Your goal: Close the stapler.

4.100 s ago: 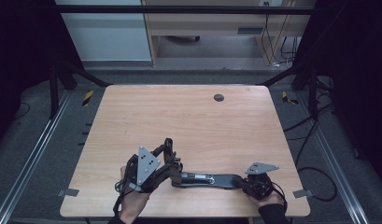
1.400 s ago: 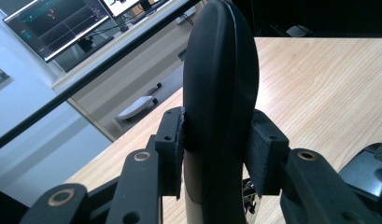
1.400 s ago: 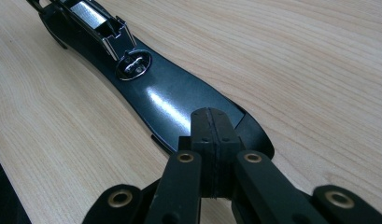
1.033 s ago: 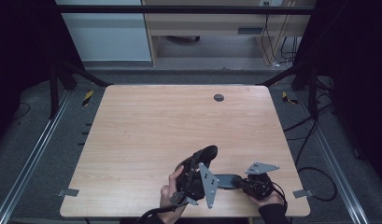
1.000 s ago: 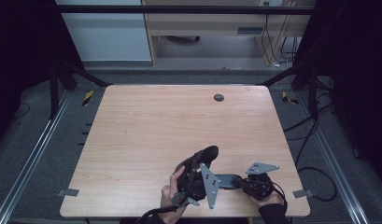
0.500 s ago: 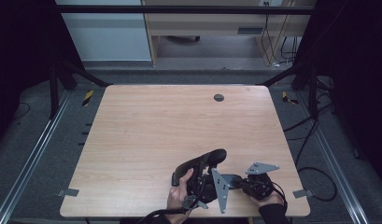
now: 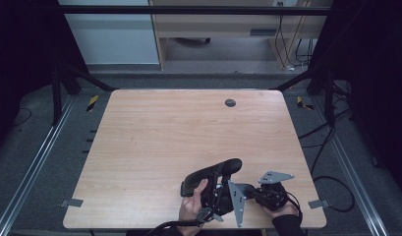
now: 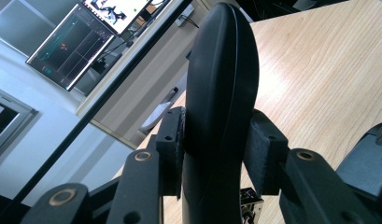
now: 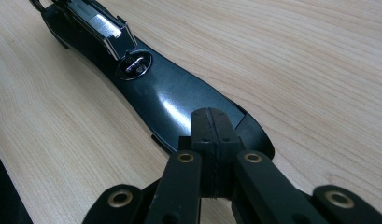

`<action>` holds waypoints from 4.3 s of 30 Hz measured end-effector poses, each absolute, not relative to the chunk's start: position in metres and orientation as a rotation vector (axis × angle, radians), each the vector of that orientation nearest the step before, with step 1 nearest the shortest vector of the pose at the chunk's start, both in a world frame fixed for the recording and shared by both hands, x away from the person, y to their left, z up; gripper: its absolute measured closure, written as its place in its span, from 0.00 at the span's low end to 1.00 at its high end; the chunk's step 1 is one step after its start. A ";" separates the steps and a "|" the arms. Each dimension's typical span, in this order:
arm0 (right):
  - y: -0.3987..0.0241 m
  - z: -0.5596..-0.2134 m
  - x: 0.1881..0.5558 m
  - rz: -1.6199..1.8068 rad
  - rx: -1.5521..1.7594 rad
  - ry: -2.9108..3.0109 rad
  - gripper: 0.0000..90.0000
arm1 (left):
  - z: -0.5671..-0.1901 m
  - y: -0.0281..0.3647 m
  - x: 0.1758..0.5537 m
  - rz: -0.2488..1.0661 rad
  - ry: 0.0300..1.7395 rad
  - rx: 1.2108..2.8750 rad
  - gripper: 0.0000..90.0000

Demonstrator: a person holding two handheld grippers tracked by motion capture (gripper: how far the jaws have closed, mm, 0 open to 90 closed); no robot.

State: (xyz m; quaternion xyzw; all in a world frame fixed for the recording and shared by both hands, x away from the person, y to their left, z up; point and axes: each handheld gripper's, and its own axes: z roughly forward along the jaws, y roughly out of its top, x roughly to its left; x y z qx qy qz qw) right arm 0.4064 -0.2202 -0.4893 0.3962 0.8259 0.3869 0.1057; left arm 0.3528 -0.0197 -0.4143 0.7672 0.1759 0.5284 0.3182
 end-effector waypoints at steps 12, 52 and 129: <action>-0.220 -0.489 0.406 1.140 1.165 2.434 1.00 | -0.422 -0.027 0.352 1.433 0.425 2.027 0.68; -0.226 -0.491 0.406 1.167 1.144 2.439 1.00 | -0.452 -0.053 0.349 1.551 0.272 2.106 0.68; -0.238 -0.485 0.406 1.194 1.181 2.323 0.82 | -0.437 -0.036 0.343 1.185 0.256 2.205 0.45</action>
